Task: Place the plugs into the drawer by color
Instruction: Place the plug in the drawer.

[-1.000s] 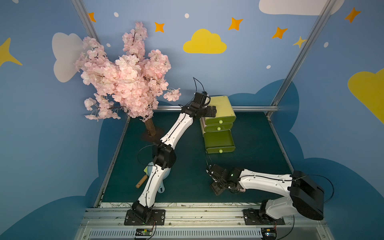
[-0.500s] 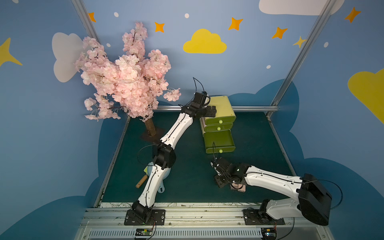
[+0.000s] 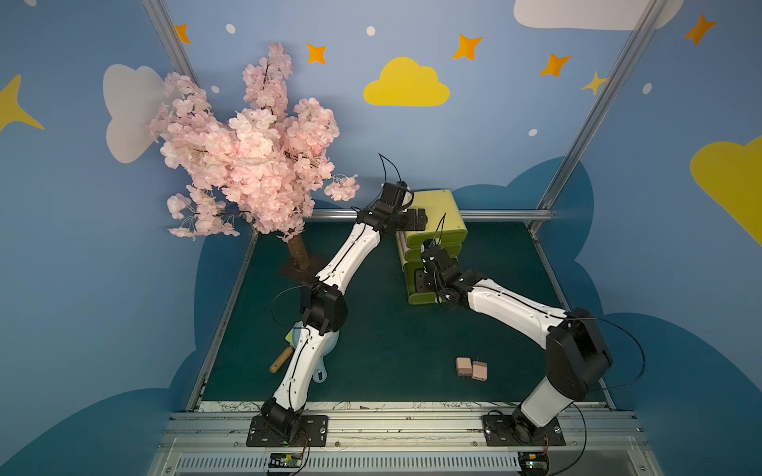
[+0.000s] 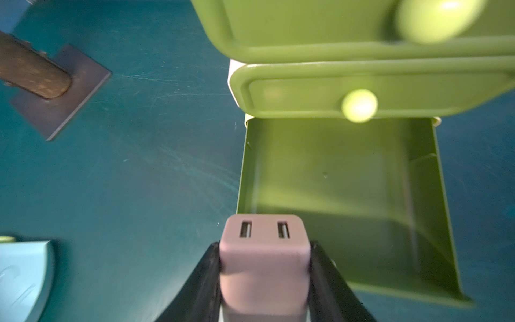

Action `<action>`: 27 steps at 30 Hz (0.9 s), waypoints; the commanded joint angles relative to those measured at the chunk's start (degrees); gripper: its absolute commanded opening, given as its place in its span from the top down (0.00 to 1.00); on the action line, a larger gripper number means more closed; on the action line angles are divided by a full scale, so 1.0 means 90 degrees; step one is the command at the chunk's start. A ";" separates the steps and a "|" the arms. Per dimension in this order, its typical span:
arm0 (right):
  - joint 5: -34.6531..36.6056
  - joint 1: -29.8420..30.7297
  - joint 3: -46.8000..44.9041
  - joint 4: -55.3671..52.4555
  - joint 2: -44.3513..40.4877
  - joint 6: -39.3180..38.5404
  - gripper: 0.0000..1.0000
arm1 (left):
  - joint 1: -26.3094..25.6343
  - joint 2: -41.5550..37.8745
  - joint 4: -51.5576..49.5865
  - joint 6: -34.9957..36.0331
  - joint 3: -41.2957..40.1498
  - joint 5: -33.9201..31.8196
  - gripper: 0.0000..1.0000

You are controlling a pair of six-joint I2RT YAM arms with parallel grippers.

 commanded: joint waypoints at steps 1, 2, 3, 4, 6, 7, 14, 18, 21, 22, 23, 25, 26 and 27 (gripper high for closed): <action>0.0155 -0.0040 0.0301 0.0440 0.0420 -0.0022 0.67 | 0.0121 0.0011 -0.0483 0.0048 -0.0180 -0.0119 0.02; 0.0160 -0.0047 0.0330 0.0528 0.0557 -0.0001 0.67 | 0.0120 0.0011 -0.0483 0.0045 -0.0180 -0.0110 0.02; 0.0129 -0.0075 0.0373 0.0576 0.0684 0.0037 0.68 | 0.0114 0.0021 -0.0474 0.0048 -0.0180 -0.0094 0.02; 0.0116 -0.0075 0.0408 0.0603 0.0791 0.0064 0.67 | 0.0110 0.0026 -0.0473 0.0048 -0.0180 -0.0089 0.02; 0.0069 -0.0100 0.0474 0.0631 0.1008 0.0126 0.66 | 0.0112 0.0039 -0.0473 0.0043 -0.0180 -0.0080 0.02; 0.0025 -0.0114 0.0501 0.0630 0.1110 0.0147 0.65 | 0.0104 0.0049 -0.0473 0.0048 -0.0180 -0.0070 0.02; -0.0304 -0.0295 0.0651 0.0267 0.1125 0.0159 0.46 | 0.0102 0.0050 -0.0448 0.0122 -0.0180 -0.0089 0.01; -0.0754 -0.0285 0.1033 -0.0718 0.0640 -0.0260 0.29 | 0.0098 0.0050 -0.0444 0.0120 -0.0163 -0.0060 0.01; -0.0711 -0.0165 0.0631 -0.1545 -0.0078 -0.0261 0.25 | 0.0102 0.0014 -0.0444 0.0127 -0.0150 -0.0055 0.01; -0.0625 -0.0101 0.0220 -0.1728 -0.0451 -0.0147 0.25 | 0.0088 -0.0007 -0.0444 0.0114 -0.0156 -0.0050 0.01; -0.0506 -0.0013 -0.0241 -0.1952 -0.0864 0.0018 0.27 | 0.0084 -0.0025 -0.0444 0.0128 -0.0160 -0.0050 0.01; -0.0070 0.0251 -0.1103 -0.2505 -0.1615 0.0430 0.28 | 0.0068 -0.0045 -0.0444 0.0143 -0.0156 -0.0050 0.01; -0.0035 0.0377 -0.1520 -0.2797 -0.1979 0.0643 0.29 | 0.0063 -0.0050 -0.0444 0.0154 -0.0151 -0.0054 0.01; -0.0015 0.0491 -0.1826 -0.3089 -0.2269 0.0937 0.30 | 0.0053 -0.0057 -0.0444 0.0163 -0.0151 -0.0060 0.01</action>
